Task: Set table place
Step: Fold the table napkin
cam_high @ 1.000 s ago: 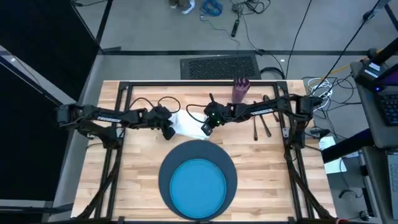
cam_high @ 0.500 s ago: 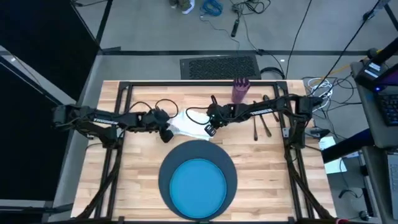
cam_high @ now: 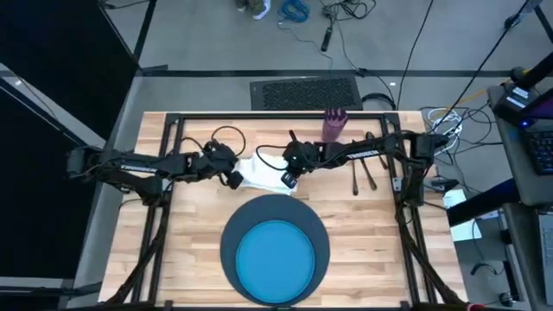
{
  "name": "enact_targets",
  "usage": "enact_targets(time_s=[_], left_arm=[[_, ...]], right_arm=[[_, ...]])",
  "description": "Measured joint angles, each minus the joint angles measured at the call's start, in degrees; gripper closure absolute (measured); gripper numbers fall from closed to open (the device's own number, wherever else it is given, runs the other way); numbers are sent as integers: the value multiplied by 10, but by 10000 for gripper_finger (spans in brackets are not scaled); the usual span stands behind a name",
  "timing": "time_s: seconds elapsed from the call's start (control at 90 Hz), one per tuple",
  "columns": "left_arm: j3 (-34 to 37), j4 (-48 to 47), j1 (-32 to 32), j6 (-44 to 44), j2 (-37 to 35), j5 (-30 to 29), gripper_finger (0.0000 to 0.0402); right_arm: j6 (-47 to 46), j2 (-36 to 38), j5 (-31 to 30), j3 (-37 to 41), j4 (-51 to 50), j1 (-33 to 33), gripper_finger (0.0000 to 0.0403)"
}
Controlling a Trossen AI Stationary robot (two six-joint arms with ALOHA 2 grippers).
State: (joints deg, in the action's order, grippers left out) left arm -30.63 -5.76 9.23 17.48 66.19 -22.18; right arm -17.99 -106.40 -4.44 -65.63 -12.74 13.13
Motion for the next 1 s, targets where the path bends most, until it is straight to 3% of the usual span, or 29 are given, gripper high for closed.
enact_targets(time_s=[0.156,0.344,0.5,0.667,1.0], left_arm=[[0,24,1,-1,19,12,401],[0,77,0,-2,94,29,401],[0,137,1,-1,177,51,401],[0,147,-1,11,237,73,401],[0,158,-22,17,241,75,401]], right_arm=[[34,0,-3,-39,-44,3,253],[41,0,-6,-80,-121,20,221],[36,0,-7,-86,-144,23,214],[36,0,-15,-86,-98,20,217],[40,-54,43,-86,-61,7,220]])
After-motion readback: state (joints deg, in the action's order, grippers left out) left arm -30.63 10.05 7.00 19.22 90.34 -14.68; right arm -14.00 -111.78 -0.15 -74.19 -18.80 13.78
